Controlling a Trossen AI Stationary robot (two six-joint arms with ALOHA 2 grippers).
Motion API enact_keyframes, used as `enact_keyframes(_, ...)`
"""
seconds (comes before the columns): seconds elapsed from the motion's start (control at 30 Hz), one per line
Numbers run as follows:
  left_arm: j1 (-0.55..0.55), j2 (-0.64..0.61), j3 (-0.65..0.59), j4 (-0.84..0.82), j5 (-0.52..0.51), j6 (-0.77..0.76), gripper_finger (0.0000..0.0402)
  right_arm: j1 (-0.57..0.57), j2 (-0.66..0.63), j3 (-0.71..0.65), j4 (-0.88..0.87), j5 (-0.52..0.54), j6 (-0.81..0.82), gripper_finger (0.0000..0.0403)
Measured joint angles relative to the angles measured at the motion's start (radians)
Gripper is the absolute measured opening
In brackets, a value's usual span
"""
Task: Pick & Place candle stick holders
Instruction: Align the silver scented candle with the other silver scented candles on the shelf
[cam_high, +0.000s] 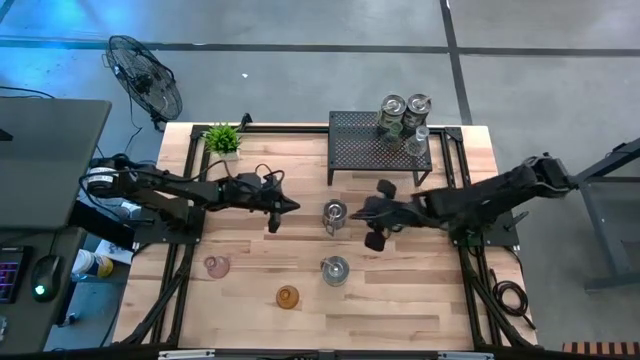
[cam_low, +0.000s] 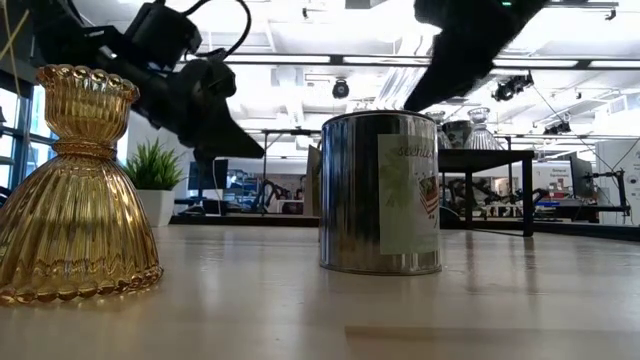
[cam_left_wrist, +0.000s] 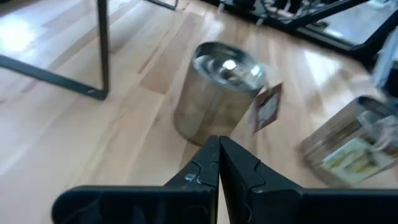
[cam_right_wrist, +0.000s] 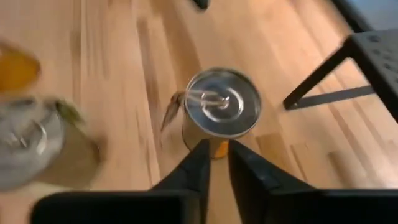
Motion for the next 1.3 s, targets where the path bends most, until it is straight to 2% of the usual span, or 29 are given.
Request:
enact_keyframes(0.2, -0.002, 0.0, -0.008, 0.0, -0.015, 0.053, 0.0001, -0.078, 0.202, 0.232, -0.23, -0.169, -0.333, 0.0131)
enact_keyframes(0.33, -0.002, 0.0, -0.008, -0.002, -0.013, 0.079, 0.0001, -0.116, 0.314, 0.344, -0.338, -0.232, -0.567, 0.0153)
enact_keyframes(0.47, -0.002, 0.0, -0.008, -0.01, -0.013, 0.089, 0.0001, -0.132, 0.391, 0.423, -0.421, -0.222, -0.737, 0.0142)
enact_keyframes(0.73, -0.002, 0.0, -0.008, -0.016, -0.013, 0.124, 0.0001, -0.131, 0.457, 0.447, -0.426, -0.223, -0.948, 0.0076)
enact_keyframes(1.0, -0.002, 0.001, -0.008, -0.016, -0.045, 0.143, 0.0001, -0.131, 0.477, 0.449, -0.41, -0.175, -0.936, 0.0013)
enact_keyframes(1.17, -0.002, 0.001, -0.008, -0.016, -0.073, 0.141, 0.0001, -0.13, 0.477, 0.451, -0.417, -0.198, -0.759, 0.001)
enact_keyframes(1.3, -0.002, 0.001, -0.008, -0.016, -0.115, 0.133, 0.0001, -0.115, 0.481, 0.501, -0.494, -0.242, -0.499, 0.0003)
